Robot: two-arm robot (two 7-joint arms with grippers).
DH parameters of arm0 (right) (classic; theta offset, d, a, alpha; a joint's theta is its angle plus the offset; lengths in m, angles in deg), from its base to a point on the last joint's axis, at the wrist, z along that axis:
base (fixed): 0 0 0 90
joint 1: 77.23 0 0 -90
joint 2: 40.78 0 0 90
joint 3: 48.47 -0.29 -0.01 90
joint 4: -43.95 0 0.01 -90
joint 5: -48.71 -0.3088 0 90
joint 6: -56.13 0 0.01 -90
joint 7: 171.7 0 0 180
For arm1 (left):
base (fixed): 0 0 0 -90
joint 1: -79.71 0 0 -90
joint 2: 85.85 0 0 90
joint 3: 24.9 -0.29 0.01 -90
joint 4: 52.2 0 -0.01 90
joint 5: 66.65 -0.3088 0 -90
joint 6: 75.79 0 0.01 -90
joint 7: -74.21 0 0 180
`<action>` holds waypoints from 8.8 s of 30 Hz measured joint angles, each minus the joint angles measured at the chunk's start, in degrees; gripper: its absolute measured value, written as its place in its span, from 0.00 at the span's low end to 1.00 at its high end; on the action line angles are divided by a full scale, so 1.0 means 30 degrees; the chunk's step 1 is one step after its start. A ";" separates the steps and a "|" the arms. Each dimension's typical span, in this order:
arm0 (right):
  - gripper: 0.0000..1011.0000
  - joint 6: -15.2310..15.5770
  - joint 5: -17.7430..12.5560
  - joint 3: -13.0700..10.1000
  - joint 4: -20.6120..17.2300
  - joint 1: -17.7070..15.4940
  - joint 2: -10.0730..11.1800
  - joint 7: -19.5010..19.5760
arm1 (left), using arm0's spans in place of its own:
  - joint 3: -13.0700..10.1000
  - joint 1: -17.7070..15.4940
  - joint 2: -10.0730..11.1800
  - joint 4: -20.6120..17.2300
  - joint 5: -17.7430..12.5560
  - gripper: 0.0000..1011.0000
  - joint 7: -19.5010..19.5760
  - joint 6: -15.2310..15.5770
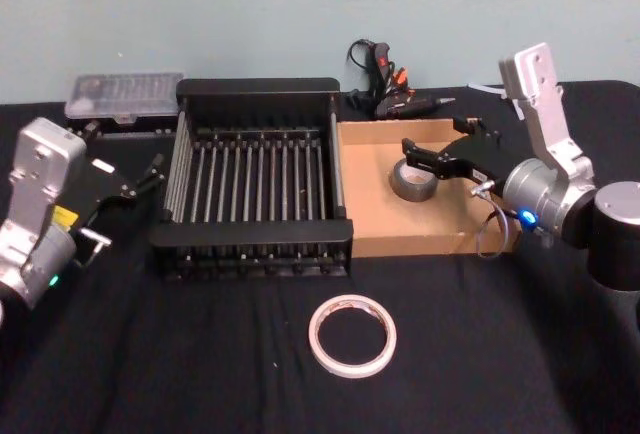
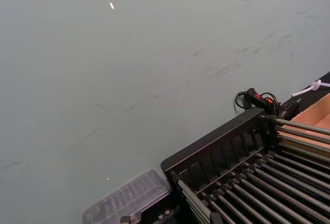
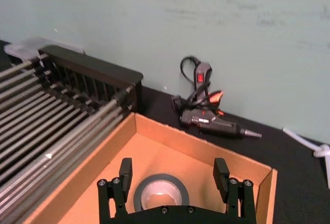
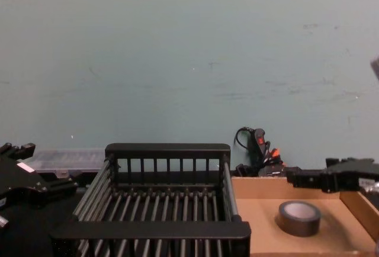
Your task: Pick up the white tape and place it into the black box , Pick up the silver tape and place it into the brown box.
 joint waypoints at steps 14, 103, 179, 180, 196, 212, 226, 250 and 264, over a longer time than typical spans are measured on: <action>0.99 0.0471 -0.1202 -0.0434 -0.4303 -0.2567 0.1674 -0.0742 | 0.0000 0.0000 0.0001 0.0000 0.0000 0.99 0.0000 0.0000; 0.99 0.0194 0.0663 0.2849 -0.7136 -0.7327 0.3214 -0.1488 | -0.0001 -0.0001 0.0001 0.0000 -0.0001 0.99 -0.0001 0.0000; 0.09 -0.0072 0.0133 0.2771 -0.7161 -0.7287 0.3398 -0.2097 | -0.0001 0.0000 0.0001 0.0000 0.0000 0.99 0.0000 0.0000; 0.09 -0.0096 0.0077 0.2771 -0.7204 -0.7286 0.3438 -0.2152 | -0.0001 -0.0001 0.0001 0.0000 0.0000 0.99 0.0000 0.0000; 0.09 -0.1087 -0.1416 0.2425 -0.8747 -0.7239 0.4558 -0.3064 | -0.0001 -0.0001 0.0001 -0.0001 0.0000 0.99 0.0000 0.0000; 0.09 -0.1523 -0.2135 0.2296 -0.9267 -0.5738 0.4401 -0.2517 | 0.0000 0.0000 0.0001 0.0000 0.0000 0.99 0.0000 0.0000; 0.09 -0.0311 -0.1625 0.2985 -0.6936 -0.2565 0.2363 -0.1228 | -0.0001 0.0000 0.0001 0.0000 0.0001 0.99 -0.0001 0.0000; 0.09 -0.1246 0.1005 0.4026 0.0391 0.1877 -0.1976 0.0123 | 0.0000 0.0000 0.0001 0.0000 0.0000 0.99 0.0000 0.0000; 0.09 -0.1758 0.2066 0.4053 0.3123 0.2858 -0.3375 0.0479 | -0.0001 -0.0001 0.0001 -0.0001 0.0000 0.99 0.0000 0.0000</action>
